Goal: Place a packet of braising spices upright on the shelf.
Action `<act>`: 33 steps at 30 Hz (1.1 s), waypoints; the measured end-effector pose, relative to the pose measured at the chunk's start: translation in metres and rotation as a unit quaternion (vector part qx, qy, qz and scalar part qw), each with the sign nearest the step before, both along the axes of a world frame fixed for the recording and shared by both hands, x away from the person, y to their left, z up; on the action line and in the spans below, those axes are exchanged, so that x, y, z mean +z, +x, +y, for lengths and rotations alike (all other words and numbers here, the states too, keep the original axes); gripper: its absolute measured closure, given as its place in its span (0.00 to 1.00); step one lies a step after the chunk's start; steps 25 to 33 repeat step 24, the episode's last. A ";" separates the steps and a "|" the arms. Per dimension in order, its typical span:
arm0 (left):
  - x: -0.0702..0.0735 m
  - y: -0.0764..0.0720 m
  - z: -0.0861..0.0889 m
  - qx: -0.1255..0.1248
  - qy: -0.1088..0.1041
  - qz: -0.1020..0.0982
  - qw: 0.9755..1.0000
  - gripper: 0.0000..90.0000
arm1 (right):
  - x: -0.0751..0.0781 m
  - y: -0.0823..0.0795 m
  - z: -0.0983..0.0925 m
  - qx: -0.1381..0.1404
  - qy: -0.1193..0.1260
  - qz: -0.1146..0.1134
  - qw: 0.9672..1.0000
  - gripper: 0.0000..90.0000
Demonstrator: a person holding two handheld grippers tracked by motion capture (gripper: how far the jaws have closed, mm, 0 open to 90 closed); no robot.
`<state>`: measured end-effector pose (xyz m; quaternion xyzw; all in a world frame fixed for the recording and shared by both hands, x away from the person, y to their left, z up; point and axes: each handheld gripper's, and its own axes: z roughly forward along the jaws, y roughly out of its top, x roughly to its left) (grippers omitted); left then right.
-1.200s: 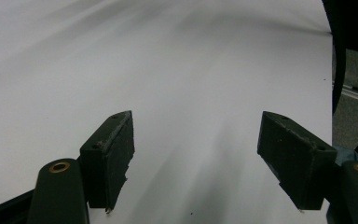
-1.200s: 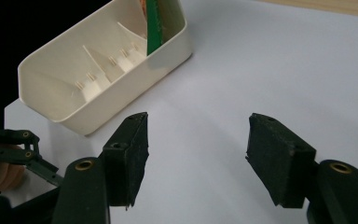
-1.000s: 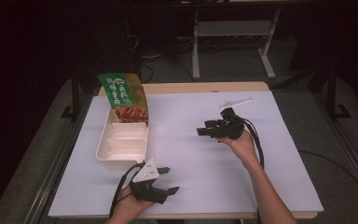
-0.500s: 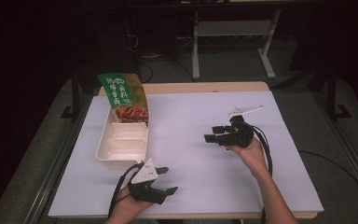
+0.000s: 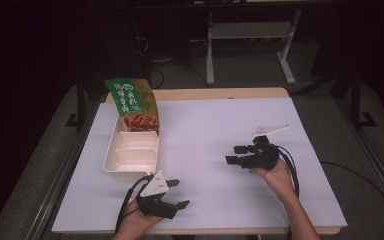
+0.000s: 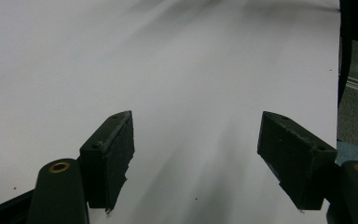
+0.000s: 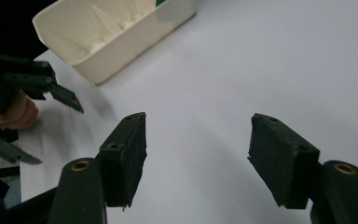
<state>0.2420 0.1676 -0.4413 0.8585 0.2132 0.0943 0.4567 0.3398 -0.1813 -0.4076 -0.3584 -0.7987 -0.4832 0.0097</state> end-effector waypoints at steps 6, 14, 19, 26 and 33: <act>0.001 -0.001 0.001 0.000 -0.005 0.004 1.000 0.29 | -0.007 -0.012 -0.008 0.000 -0.004 0.003 1.000 0.39; 0.001 -0.002 0.002 0.001 -0.003 0.001 1.000 0.29 | -0.020 -0.031 -0.025 -0.012 -0.001 0.011 1.000 0.37; 0.001 -0.003 0.001 -0.003 -0.001 0.002 1.000 0.29 | -0.027 -0.043 -0.033 -0.022 0.004 0.010 1.000 0.35; 0.000 -0.003 -0.001 -0.007 0.003 0.001 1.000 0.29 | -0.033 -0.053 -0.036 -0.027 0.008 -0.008 1.000 0.32; 0.000 -0.003 -0.001 -0.007 0.003 0.001 1.000 0.29 | -0.033 -0.053 -0.036 -0.027 0.008 -0.008 1.000 0.32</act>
